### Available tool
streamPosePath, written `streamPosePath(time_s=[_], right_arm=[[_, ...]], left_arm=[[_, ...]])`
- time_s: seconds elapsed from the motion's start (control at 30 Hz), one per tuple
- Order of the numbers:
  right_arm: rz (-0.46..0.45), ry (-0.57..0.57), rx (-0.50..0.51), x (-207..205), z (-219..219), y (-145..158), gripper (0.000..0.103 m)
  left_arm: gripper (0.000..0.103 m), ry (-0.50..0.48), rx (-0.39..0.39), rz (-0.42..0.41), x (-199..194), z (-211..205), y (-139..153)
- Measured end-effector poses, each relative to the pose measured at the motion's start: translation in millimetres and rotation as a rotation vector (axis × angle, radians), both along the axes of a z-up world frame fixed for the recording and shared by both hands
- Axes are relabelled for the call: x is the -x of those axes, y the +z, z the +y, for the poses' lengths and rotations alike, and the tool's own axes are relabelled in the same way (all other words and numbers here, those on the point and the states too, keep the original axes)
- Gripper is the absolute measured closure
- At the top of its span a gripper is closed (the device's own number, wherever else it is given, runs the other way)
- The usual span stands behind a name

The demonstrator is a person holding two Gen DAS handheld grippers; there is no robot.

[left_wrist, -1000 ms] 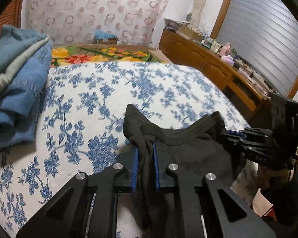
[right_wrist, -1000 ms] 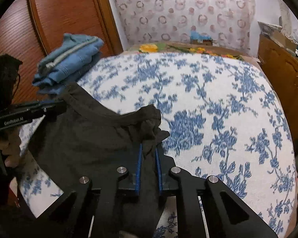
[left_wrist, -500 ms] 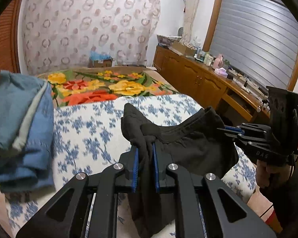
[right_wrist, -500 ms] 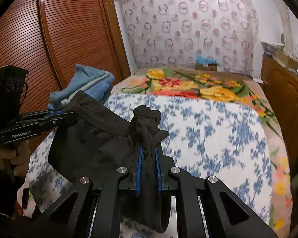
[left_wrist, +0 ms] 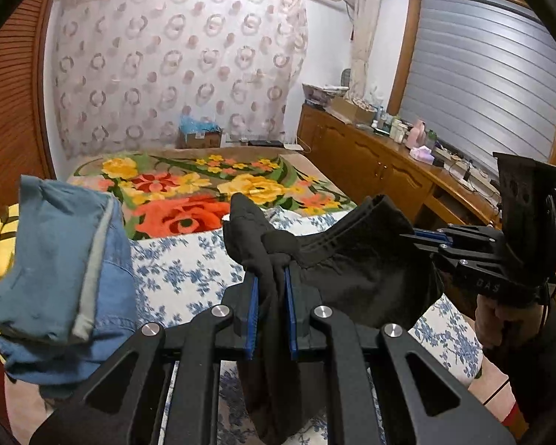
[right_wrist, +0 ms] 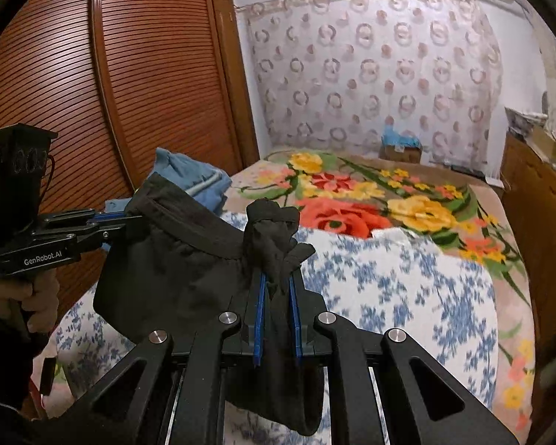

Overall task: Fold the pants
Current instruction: 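Carry the folded black shirt with both grippers toward the jeans stack, then lower the held black shirt onto the folded blue jeans with both grippers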

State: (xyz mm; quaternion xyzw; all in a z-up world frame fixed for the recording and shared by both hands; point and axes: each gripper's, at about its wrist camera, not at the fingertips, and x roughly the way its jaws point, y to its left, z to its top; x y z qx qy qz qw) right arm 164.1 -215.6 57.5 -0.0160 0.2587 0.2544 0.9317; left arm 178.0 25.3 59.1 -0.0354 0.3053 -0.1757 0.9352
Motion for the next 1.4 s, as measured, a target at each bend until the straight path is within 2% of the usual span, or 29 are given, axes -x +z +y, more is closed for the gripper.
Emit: streamPosePath(time_s=[0.23,0.47,0.93,1.1,1.4], right_arm=[[-0.023,0.056,0.016,-26,19,6,0.091],[-0.053,0.13,0.045,-54,47,9,0.091],[-0.173,0.251,0.03,-141,113,33,0.091],[-0.192,0.285,0.038,-182,143,29,0.091],[-0.175,0.388,0.078,-253,210,10,0.091]], left_arm=[[0.089,0.038,0.004,-0.014,2,18,2],[0.089,0.118,0.015,-0.03,7,54,6],[0.089,0.311,0.014,-0.136,4,127,34],[0.089,0.372,0.018,-0.143,-2,150,26],[0.089,0.465,0.068,-0.081,-8,180,-9]])
